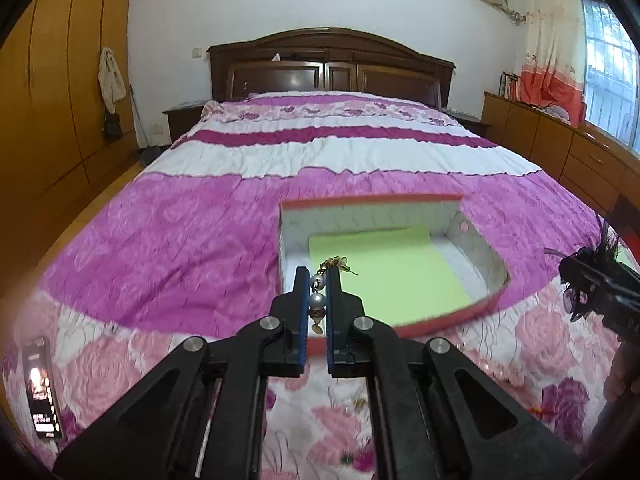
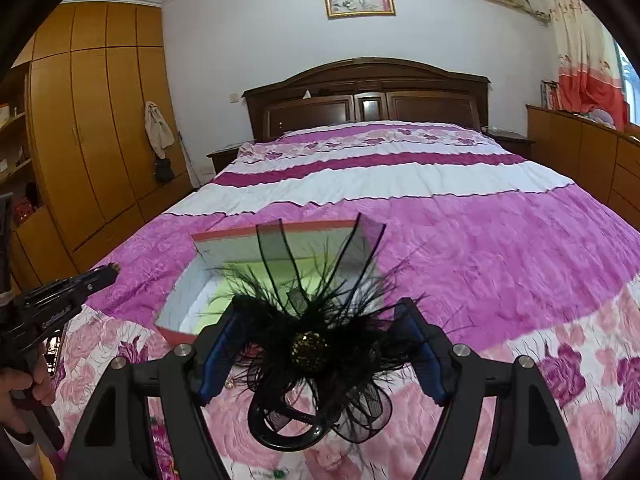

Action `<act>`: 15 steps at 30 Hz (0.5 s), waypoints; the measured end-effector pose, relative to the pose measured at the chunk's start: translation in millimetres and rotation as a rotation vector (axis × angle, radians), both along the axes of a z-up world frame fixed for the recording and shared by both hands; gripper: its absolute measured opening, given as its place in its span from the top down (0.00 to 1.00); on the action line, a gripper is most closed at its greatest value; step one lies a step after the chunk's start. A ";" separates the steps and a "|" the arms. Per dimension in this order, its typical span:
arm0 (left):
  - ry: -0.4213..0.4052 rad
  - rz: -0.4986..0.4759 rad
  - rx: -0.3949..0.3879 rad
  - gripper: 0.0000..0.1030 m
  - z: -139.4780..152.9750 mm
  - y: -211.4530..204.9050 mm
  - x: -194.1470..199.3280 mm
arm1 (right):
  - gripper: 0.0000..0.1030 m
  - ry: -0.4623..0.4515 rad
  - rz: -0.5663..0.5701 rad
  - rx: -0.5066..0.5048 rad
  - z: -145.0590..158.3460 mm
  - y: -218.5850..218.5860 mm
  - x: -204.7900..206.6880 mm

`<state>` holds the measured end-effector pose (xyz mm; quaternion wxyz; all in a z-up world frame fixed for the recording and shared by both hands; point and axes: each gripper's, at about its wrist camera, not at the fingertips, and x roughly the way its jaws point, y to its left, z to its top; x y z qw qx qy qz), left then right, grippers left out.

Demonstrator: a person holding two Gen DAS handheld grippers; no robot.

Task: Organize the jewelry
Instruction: 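Carry both items into the pink box and open both tools to release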

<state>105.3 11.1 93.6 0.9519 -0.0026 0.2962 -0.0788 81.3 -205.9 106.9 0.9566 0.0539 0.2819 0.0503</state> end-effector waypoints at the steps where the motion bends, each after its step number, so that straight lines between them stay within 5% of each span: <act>1: -0.003 -0.001 0.001 1.00 0.6 -1.5 4.4 | 0.25 0.002 0.003 0.001 0.0 0.8 5.8; 15: 0.039 -0.017 0.020 1.00 -21.9 -31.4 70.6 | 0.25 0.068 0.023 -0.002 -21.0 13.9 97.1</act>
